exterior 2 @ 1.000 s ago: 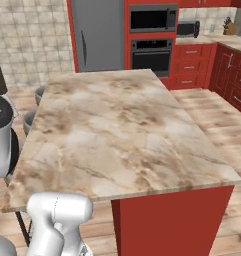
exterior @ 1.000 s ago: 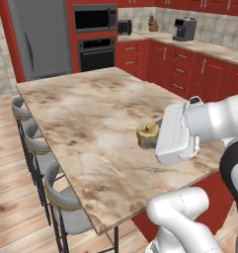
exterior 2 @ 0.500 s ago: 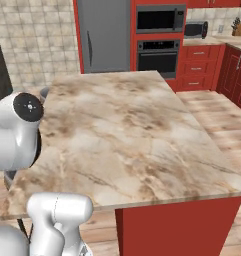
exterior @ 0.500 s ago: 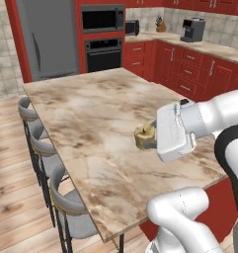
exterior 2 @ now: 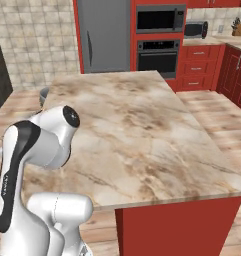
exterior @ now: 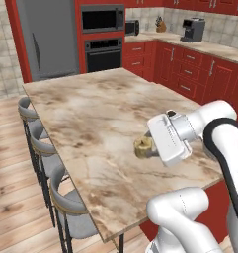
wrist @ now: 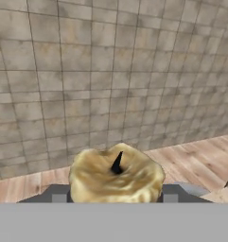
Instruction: Get the candle and the beer from the cabinet and move them to the dining counter.
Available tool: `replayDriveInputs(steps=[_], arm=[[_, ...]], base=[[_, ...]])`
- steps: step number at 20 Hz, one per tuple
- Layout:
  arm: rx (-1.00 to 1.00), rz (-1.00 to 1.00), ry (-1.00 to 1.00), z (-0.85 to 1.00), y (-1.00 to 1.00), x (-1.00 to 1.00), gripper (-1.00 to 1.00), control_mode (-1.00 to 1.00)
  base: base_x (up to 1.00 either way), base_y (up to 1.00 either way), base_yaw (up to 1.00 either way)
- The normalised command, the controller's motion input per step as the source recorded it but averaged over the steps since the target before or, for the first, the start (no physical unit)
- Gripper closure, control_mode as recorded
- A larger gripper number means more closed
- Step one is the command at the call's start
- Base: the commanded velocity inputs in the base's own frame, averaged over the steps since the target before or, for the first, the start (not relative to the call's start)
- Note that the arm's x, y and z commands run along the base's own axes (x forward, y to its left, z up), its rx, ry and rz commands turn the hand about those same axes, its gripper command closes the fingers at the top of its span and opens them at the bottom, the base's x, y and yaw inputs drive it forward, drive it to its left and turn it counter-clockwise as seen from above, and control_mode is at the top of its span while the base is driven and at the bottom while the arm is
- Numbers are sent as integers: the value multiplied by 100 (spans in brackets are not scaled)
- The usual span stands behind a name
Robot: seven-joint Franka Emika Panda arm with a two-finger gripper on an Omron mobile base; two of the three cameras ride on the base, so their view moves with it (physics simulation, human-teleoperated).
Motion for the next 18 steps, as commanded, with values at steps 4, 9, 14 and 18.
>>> replayDriveInputs(steps=[4, 9, 14, 18], arm=[[0, 14, 0, -61, 0, 47, 100, -100], [1, 18, -1, -45, 0, 30, 100, -100], [0, 16, 0, -41, 0, 31, 100, -100], [0, 14, 0, -46, 4, 36, 100, -100]], base=[[0, 0, 0], [0, 0, 0], [0, 0, 0], [0, 0, 0]])
